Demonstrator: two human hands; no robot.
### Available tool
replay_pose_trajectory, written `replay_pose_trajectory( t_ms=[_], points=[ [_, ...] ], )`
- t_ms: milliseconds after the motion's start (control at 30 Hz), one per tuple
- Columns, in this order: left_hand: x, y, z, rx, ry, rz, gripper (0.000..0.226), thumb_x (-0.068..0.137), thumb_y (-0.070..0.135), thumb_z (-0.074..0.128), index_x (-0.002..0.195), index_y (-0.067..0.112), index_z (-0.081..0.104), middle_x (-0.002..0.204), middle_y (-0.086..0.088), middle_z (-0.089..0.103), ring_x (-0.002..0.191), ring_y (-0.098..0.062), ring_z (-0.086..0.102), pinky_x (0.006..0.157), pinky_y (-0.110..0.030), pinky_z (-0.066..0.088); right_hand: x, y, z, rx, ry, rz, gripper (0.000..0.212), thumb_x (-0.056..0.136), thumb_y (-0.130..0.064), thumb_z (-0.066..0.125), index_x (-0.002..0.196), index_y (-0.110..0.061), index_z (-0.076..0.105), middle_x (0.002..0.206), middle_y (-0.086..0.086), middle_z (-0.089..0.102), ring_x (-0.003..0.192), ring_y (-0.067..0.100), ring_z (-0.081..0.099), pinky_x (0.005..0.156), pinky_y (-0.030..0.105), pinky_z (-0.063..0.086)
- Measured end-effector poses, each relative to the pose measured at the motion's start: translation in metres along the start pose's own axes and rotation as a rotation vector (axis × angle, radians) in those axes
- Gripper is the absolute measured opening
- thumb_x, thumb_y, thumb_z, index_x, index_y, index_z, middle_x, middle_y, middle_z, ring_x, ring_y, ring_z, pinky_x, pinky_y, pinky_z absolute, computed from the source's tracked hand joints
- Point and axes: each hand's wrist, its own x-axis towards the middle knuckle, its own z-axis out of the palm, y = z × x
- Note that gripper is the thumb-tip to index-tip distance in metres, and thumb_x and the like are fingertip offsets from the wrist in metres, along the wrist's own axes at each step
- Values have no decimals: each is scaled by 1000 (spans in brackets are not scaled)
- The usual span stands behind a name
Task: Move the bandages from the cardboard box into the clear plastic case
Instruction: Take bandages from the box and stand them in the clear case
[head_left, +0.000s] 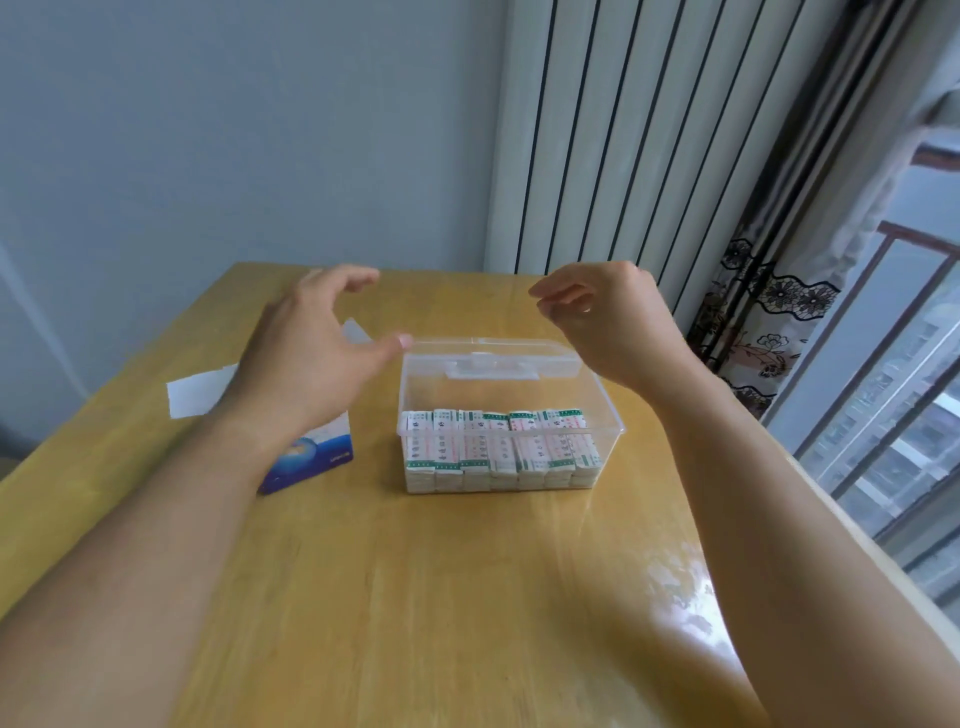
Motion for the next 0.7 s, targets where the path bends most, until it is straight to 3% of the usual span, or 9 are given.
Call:
replay_pose_trajectory(
  t_ms=[133,233,333,433,533,633,700],
  points=[
    [-11,-52,-33,199,-279,-221,119,59,64,86,157,34,26,159,4,37,146,-22,32,115,-43,34,-8,-26,6,73,53,-40,19,94,-13,68,104,-24,78,92,-12,74,81,-6,65,80,15,56],
    [-25,-87,-41,136,-377,-276,131,60,47,95,161,31,12,163,4,28,147,-20,31,114,-39,34,-15,-45,20,66,-18,-65,20,93,-11,68,104,-25,78,93,-13,75,81,-4,67,83,24,59],
    [-37,-107,-30,-37,-142,-237,123,65,22,95,159,33,16,151,2,44,133,-20,48,105,-34,40,-22,-65,31,94,-27,-101,20,92,-11,68,100,-25,79,90,-15,75,80,-2,67,81,27,60],
    [-50,-112,-17,-237,57,-157,122,67,23,94,156,48,14,141,9,48,129,-15,51,104,-35,43,-29,-88,41,140,-18,-137,19,91,-10,69,98,-25,79,86,-19,72,79,-4,66,78,18,57],
    [-58,-110,-8,-162,203,71,123,67,34,92,157,46,9,140,7,51,128,-15,48,100,-38,46,-32,-106,47,199,-4,-163,18,90,-11,71,97,-26,79,82,-22,70,79,-3,65,74,10,51],
    [-56,-109,-5,-53,296,247,125,67,7,91,159,34,11,136,-1,56,124,-23,50,93,-47,52,-36,-126,54,243,-32,-201,20,88,-7,71,97,-23,79,87,-17,74,81,-1,66,77,12,53],
    [-54,-110,-5,-44,311,299,126,66,0,90,159,33,11,135,-3,57,123,-23,50,95,-39,50,-40,-140,59,226,-55,-236,27,87,-1,66,95,-22,80,89,-13,76,82,1,68,78,17,54]
  ],
)
